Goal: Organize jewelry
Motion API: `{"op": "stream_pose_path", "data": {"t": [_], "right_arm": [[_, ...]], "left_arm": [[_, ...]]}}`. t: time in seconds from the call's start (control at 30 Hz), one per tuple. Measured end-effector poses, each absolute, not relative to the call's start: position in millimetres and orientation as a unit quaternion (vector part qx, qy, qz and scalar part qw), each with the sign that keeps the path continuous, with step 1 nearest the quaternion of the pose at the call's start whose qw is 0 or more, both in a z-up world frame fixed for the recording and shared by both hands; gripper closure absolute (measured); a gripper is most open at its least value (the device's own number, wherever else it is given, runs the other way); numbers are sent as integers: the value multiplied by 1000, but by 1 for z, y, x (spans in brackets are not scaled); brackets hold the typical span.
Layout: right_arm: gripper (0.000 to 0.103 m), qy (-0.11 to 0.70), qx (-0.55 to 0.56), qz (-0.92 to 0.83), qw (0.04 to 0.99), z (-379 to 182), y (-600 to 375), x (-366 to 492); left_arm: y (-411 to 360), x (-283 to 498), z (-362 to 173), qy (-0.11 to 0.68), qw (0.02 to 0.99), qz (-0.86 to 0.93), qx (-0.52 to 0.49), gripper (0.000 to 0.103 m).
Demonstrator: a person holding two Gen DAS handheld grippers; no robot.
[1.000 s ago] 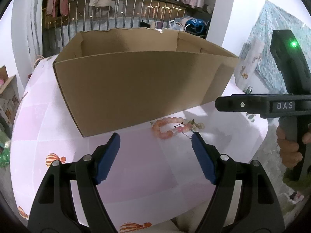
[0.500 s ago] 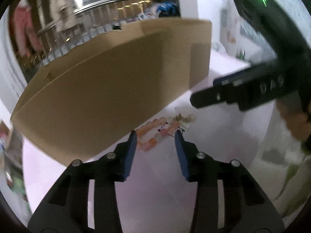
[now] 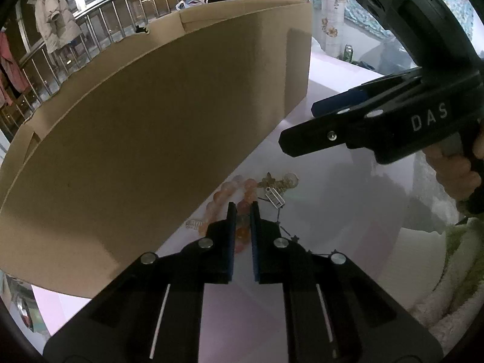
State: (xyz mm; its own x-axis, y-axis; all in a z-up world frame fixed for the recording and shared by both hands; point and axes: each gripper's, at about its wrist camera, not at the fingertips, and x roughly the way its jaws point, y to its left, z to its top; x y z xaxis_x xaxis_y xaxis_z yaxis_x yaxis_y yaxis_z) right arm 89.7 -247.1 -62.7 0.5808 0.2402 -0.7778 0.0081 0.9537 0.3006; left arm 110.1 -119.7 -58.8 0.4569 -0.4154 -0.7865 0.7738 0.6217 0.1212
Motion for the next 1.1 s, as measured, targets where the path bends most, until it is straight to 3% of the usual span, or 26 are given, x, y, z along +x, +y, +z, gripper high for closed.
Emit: {"op": "stream_pose_path", "data": {"t": [0.27,0.53,0.73,0.77,0.8,0.87,1.1], "right_arm": [[25,451,140,61,879,-64,-247,89],[25,453,141,60,879,-60,-246,89],[25,450,129,63,881,-56,-245,86],[25,450,127,64,882,-56,-245,86],[25,449,125,65,883,-55,-244,85],[26,443,120,70,886,-52,-242,83],[49,441,56,91,891,-51,-227,71]], "left_arm": [[-85,103,-25,357,850,-361,143,95],[-16,119,-34,420,839,-341,-61,95],[10,121,-51,431,859,-271,-55,94],[10,121,-49,428,862,-267,-50,89],[10,120,-47,423,866,-261,-44,76],[10,115,-42,404,879,-252,-34,67],[-16,107,-29,384,881,-276,-1,67]]}}
